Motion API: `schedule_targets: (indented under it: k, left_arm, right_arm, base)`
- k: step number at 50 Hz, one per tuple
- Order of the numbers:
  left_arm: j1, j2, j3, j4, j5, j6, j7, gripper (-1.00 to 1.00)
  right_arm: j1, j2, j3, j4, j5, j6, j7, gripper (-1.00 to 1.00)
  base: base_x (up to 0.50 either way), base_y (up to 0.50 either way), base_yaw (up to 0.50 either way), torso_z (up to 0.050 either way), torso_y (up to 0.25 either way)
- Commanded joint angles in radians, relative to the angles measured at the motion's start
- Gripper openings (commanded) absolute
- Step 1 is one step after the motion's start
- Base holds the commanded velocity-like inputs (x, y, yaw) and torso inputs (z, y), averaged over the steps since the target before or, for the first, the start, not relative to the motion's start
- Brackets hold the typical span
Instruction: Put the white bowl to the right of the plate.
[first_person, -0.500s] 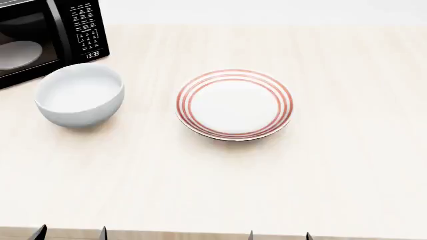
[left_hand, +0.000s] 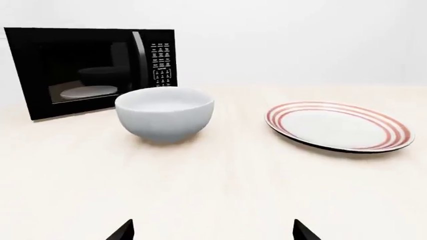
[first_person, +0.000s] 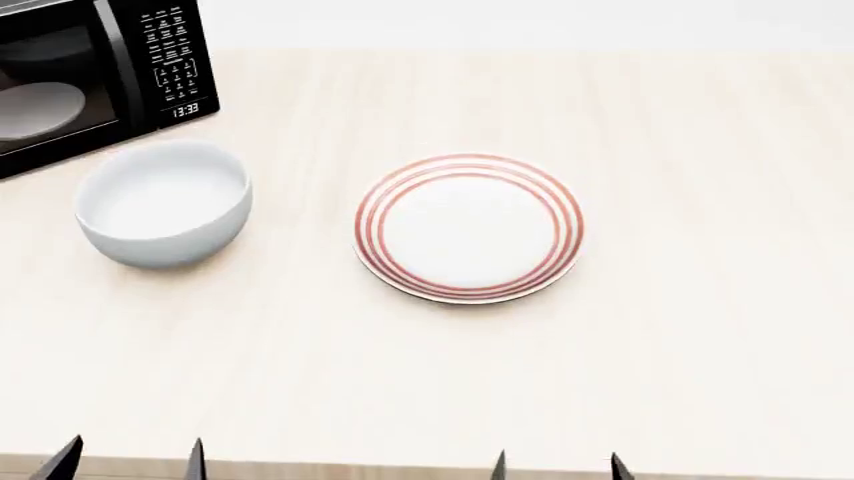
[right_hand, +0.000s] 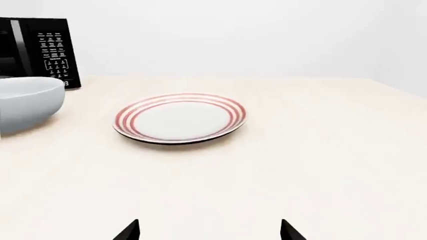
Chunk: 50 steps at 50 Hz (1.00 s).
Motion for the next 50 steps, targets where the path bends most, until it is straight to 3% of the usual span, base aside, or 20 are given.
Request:
schedule_targets:
  k: [1,7,25,50]
  left_arm:
    - [-0.036,-0.052,0.004,0.210,-0.025,-0.196,-0.025,1.00]
    - [-0.046,-0.080,-0.015,0.383,-0.057,-0.308,-0.030,1.00]
    - [-0.030,-0.096,-0.005,0.395,-0.080,-0.301,-0.035,1.00]
    - [-0.026,-0.111,0.005,0.396,-0.102,-0.295,-0.050,1.00]
  right_arm:
    - [0.046,0.034,0.008,-0.233,0.045,0.190,0.037,1.00]
    - [0.065,0.053,0.034,-0.366,0.057,0.268,0.070,1.00]
    - [0.041,0.070,0.061,-0.404,0.184,0.242,0.018,1.00]
    - [0.043,0.095,0.028,-0.393,0.191,0.241,0.034,1.00]
  base:
    - [0.00,0.00,0.00,0.000,0.000]
    - [0.00,0.00,0.00,0.000,0.000]
    - [0.27,0.44,0.00,0.000,0.000]
    - [0.50,-0.07,0.00,0.000,0.000]
